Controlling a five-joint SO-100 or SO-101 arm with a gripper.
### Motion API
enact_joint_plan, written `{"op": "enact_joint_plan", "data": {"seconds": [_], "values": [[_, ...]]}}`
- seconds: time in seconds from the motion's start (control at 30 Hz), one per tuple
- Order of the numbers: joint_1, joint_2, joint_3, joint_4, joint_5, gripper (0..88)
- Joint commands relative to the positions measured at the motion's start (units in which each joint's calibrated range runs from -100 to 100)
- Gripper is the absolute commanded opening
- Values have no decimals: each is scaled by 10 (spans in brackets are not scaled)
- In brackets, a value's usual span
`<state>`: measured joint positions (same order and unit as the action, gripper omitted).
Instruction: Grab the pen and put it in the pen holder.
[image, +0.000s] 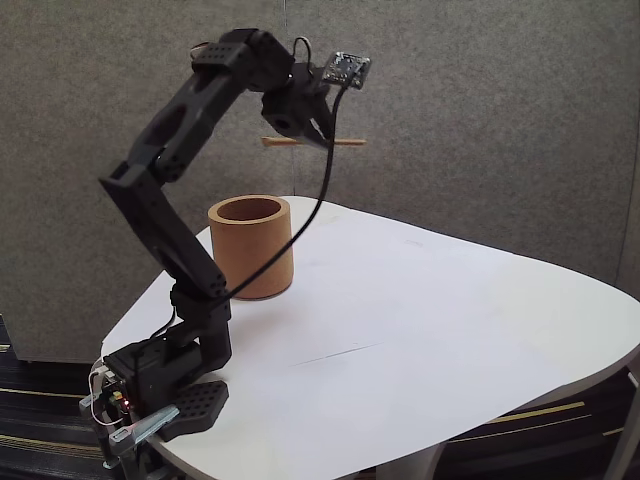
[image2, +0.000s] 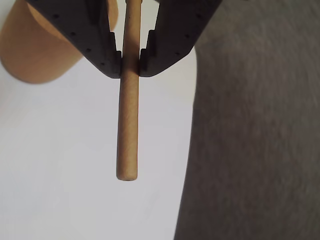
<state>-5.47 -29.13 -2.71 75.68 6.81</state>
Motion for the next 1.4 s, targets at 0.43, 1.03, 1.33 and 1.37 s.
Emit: {"op": "enact_joint_plan", "data": {"seconds": [0.43,1.03,1.33,1.37], "values": [[-147,-41,34,-134,206,5],[-191,-201,419,-507,303,5],[-229,-232,592,-722,345,5],[-240,-237,616,-754,352,5]]}}
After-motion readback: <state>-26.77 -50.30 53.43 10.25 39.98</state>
